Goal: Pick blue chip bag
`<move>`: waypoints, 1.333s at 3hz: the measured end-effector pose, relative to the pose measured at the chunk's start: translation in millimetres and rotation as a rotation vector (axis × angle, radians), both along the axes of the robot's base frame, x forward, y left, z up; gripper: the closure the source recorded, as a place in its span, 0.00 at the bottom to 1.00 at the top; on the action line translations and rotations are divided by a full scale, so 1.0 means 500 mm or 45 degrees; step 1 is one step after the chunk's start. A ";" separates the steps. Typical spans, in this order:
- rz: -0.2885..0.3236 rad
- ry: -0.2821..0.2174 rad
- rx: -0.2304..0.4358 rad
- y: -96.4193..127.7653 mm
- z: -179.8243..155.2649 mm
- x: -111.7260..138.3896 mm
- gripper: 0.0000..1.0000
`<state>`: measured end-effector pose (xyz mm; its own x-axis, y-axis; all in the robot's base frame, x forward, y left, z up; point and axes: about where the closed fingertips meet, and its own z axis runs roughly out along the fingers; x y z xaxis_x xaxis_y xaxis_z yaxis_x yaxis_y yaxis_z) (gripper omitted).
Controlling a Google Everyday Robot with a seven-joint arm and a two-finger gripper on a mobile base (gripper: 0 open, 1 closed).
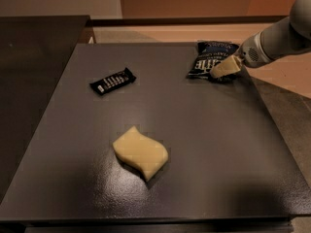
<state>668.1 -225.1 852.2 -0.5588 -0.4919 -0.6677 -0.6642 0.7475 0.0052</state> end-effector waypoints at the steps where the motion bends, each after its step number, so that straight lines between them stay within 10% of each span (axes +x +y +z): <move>1: 0.003 0.021 0.017 0.006 0.000 -0.007 0.64; 3: 0.091 -0.019 0.055 0.034 0.063 -0.046 1.00; 4: 0.183 -0.076 0.111 0.063 0.127 -0.076 1.00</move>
Offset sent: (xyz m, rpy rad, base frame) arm -0.0193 0.0071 0.0214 0.0262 0.0175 0.0376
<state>630.1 -193.5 915.7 -0.4445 -0.5028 -0.7414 -0.7655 0.6430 0.0229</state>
